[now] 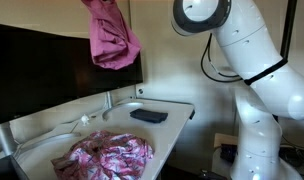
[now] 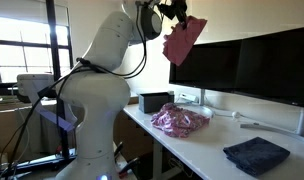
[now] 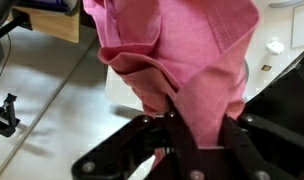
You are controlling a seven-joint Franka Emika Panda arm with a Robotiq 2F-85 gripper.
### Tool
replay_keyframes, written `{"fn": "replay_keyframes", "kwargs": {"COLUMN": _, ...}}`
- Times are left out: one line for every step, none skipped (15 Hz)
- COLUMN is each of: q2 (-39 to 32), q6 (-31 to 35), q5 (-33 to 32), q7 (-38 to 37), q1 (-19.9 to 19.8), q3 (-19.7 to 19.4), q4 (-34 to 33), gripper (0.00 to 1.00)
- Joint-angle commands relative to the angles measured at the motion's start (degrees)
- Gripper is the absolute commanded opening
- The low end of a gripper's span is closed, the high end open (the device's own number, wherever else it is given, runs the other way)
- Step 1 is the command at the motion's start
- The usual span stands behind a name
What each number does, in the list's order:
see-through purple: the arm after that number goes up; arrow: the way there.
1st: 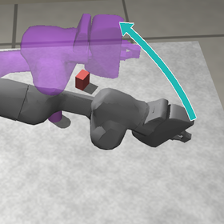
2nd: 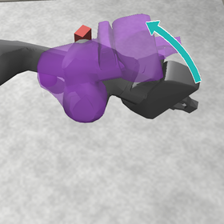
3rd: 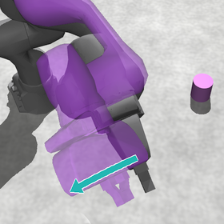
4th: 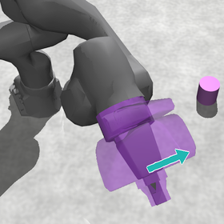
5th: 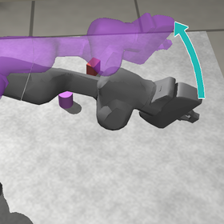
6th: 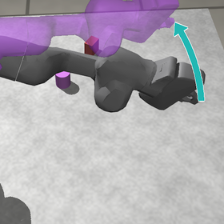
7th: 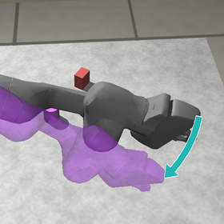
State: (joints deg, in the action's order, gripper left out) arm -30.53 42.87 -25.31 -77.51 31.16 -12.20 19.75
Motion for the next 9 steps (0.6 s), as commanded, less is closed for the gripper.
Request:
{"fn": "replay_keyframes", "kwargs": {"q2": 2.74, "q6": -3.61, "q5": -2.48, "q7": -1.12, "q1": -0.05, "q3": -0.47, "q4": 0.00, "gripper": 0.09}}
{"fn": "replay_keyframes", "kwargs": {"q2": 3.27, "q6": -4.58, "q5": -2.97, "q7": -1.42, "q1": -0.12, "q3": -0.67, "q4": 0.00, "gripper": 0.09}}
{"fn": "replay_keyframes", "kwargs": {"q2": 3.81, "q6": -5.58, "q5": -3.42, "q7": -1.73, "q1": -0.23, "q3": -0.86, "q4": 0.00, "gripper": 0.09}}
{"fn": "replay_keyframes", "kwargs": {"q2": 4.35, "q6": -6.42, "q5": -3.82, "q7": -1.95, "q1": -0.43, "q3": -0.97, "q4": 0.00, "gripper": 0.09}}
{"fn": "replay_keyframes", "kwargs": {"q2": 4.83, "q6": -7.22, "q5": -4.01, "q7": -2.21, "q1": -0.78, "q3": -1.06, "q4": 0.00, "gripper": 0.09}}
{"fn": "replay_keyframes", "kwargs": {"q2": 5.38, "q6": -7.93, "q5": -4.29, "q7": -2.59, "q1": -0.94, "q3": -1.17, "q4": 0.00, "gripper": 0.09}}
{"fn": "replay_keyframes", "kwargs": {"q2": 5.91, "q6": -8.61, "q5": -4.19, "q7": -3.32, "q1": -1.38, "q3": -1.14, "q4": 0.00, "gripper": 0.09}}
{"fn": "replay_keyframes", "kwargs": {"q2": 6.41, "q6": -9.11, "q5": -4.28, "q7": -4.11, "q1": -1.61, "q3": -1.15, "q4": 0.00, "gripper": 0.09}}
{"fn": "replay_keyframes", "kwargs": {"q2": 6.89, "q6": -9.51, "q5": -4.31, "q7": -4.66, "q1": -2.02, "q3": -1.14, "q4": 0.00, "gripper": 0.08}}
